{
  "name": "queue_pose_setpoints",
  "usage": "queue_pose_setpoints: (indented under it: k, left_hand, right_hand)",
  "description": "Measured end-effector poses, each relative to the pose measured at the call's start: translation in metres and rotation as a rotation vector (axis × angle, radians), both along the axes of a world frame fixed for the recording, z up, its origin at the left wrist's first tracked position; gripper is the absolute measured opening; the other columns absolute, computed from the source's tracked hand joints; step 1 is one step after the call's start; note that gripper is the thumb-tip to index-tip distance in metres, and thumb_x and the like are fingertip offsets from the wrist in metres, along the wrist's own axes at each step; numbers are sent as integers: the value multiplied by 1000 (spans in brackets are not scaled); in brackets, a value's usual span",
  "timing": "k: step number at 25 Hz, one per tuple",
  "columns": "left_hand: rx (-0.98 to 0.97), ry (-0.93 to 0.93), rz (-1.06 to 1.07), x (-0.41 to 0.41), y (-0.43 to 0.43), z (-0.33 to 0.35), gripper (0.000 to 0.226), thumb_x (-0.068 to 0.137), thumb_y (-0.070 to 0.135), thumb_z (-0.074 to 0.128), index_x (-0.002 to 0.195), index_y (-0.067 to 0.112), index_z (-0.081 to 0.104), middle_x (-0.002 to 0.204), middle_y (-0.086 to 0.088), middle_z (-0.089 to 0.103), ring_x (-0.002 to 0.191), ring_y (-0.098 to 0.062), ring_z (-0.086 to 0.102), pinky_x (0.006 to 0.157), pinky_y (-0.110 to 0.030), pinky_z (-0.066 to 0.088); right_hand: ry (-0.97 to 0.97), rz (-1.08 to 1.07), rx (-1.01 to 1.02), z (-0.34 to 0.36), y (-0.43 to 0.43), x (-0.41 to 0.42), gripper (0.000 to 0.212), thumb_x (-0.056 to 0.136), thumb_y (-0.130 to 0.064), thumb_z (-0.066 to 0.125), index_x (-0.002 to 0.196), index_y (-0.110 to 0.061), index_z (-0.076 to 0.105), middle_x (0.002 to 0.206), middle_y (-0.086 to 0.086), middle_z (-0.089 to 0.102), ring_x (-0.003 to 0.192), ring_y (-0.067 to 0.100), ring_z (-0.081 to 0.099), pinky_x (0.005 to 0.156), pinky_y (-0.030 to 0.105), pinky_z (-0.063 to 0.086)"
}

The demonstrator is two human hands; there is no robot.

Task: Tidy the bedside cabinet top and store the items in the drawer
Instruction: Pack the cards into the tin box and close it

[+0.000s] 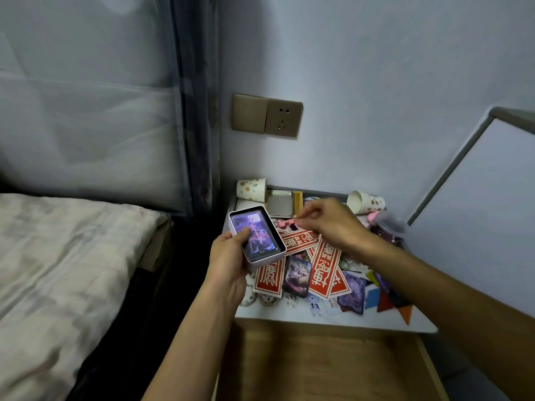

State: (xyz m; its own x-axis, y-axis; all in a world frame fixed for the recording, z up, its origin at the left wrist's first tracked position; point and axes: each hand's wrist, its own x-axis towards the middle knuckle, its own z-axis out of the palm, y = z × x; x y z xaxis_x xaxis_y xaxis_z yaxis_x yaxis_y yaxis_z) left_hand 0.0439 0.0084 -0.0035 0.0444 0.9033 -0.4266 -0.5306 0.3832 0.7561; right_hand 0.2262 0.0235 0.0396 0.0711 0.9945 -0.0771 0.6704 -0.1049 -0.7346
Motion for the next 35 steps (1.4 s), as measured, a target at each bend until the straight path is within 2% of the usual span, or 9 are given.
queue_pose_setpoints:
  k: [6,10,16,21,25,27,29,31,35]
  left_hand:
    - [-24,-21,-30,14,-9,2,28,97,7,52,122,-6,58,88,-15,72,62,-22,70,57,-33,60]
    - [-18,-8,-42,22,-16,2,24,98,7,52,119,-1,60,73,-7,74,55,-17,71,44,-27,55]
    - [-3,13,-61,25,-15,2,20,98,8,52,114,0,60,68,-5,74,56,-16,71,45,-28,56]
    - [-7,28,-74,23,-16,5,29,98,8,52,123,-4,57,90,-14,72,61,-19,71,56,-31,57]
    - [-13,35,-71,24,-17,5,27,98,8,52,121,-3,58,93,-15,71,66,-20,70,60,-33,57]
    - [-10,41,-69,23,-18,5,21,98,8,52,115,-1,60,91,-14,71,67,-21,70,63,-35,56]
    - [-10,36,-60,21,-18,5,14,97,7,52,105,1,62,86,-13,72,62,-19,71,65,-36,56]
    - [-13,19,-38,19,-18,4,12,97,7,53,101,1,63,79,-11,73,58,-18,71,64,-36,56]
    - [-32,7,-1,14,-16,3,12,96,7,54,102,2,63,68,-6,74,55,-16,70,55,-30,56]
  right_hand:
    - [-645,-8,-411,-74,-53,97,79,63,-55,82,128,-23,50,130,0,53,110,15,53,89,35,53]
    - [-736,16,-357,-103,-53,110,104,53,-72,78,138,-24,42,145,2,39,129,21,38,100,39,46]
    - [-762,12,-319,-111,-47,113,93,50,-71,80,122,-25,46,130,1,45,116,19,41,89,32,41]
    - [-589,-89,-315,-104,-47,110,64,64,-42,87,109,-22,45,115,1,55,99,17,53,80,37,54]
    - [-334,-249,-329,-86,-52,113,22,89,-14,68,108,-19,57,121,7,60,96,17,60,81,32,56]
    - [-367,-322,-265,-76,-58,113,21,94,-10,58,113,-17,63,125,7,60,92,16,60,78,32,56]
    - [-368,-361,-159,-68,-63,108,24,99,-13,50,120,-19,61,126,6,59,76,9,57,59,23,54]
    - [-207,-276,-88,-60,-61,96,23,101,-15,48,120,-19,60,125,4,59,77,4,58,47,11,45]
    - [-20,-20,-131,-62,-40,56,18,95,-14,58,111,-16,66,122,4,62,97,11,60,65,17,50]
